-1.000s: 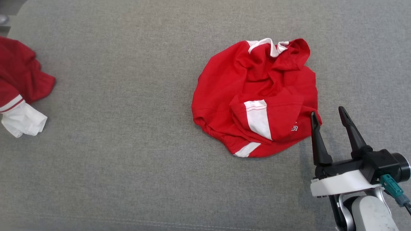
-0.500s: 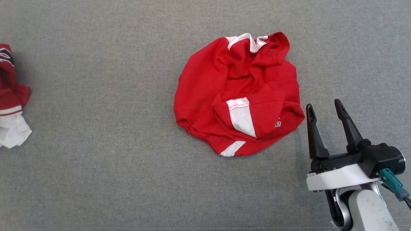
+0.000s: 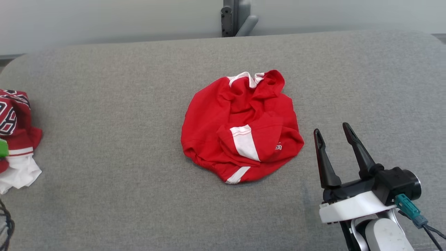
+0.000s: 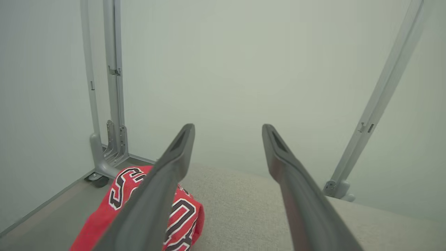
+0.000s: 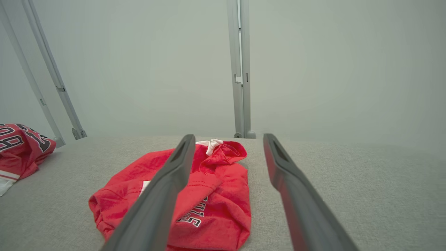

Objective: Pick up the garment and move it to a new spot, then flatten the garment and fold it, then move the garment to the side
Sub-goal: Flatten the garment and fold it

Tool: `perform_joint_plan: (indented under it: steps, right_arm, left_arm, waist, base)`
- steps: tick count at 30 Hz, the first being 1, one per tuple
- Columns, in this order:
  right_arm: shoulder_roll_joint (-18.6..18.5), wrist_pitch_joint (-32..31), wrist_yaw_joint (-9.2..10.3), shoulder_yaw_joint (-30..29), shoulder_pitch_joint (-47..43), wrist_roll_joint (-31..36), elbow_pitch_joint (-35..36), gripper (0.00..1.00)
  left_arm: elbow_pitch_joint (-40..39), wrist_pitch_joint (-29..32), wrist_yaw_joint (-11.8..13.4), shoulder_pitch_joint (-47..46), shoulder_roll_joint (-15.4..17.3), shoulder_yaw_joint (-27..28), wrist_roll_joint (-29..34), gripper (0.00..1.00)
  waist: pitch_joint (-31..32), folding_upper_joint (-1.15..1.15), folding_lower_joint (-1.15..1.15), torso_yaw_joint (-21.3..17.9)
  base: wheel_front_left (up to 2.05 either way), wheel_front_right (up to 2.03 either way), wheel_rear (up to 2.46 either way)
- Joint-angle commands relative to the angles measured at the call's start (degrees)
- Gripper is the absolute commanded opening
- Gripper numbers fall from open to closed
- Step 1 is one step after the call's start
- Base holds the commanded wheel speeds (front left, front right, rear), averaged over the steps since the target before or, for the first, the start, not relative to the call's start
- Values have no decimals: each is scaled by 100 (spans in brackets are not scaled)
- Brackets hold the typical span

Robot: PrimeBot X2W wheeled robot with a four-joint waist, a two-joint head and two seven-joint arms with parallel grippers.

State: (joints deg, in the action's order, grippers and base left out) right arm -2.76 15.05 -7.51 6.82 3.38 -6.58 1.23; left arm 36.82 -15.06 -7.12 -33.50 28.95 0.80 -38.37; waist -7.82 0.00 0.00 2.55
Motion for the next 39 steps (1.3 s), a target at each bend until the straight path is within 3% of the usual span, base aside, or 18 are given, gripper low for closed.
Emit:
perform_joint_plan:
  steps: [1, 5, 10, 17, 27, 39]
  right_arm:
    - [-19, 9, 5, 19, -88, -24, 21, 100]
    - [-21, 9, 4, 106, -137, -4, 65, 100]
    - [-20, 9, 4, 129, -291, 50, -7, 100]
    - [-19, 9, 4, 123, -542, 90, -122, 100]
    - [-20, 9, 5, 197, -861, 144, -505, 100]
    - [-19, 9, 5, 128, -974, 206, -653, 100]
  left_arm:
    - [-268, -12, -24, 288, -26, 112, 34, 100]
    - [-1612, -6, 57, 1459, -452, 488, 438, 100]
    - [-3015, -6, 116, 2763, -1353, 926, 1068, 100]
    - [-3611, -6, 0, 3946, -2237, 878, 2003, 100]
    - [-3546, -7, -40, 4703, -2574, 471, 2794, 100]
    - [-3233, -7, 181, 4813, -2603, 139, 2776, 100]
  waist:
    - [353, 0, 0, -303]
    - [491, 0, 0, -449]
    - [716, 0, 0, -620]
    - [1025, 0, 0, -772]
    - [1374, 0, 0, -894]
    - [1483, 0, 0, -866]
  base:
    - [0, 0, 0]
    - [0, 0, 0]
    - [0, 0, 0]
    - [0, 0, 0]
    - [0, 0, 0]
    - [0, 0, 0]
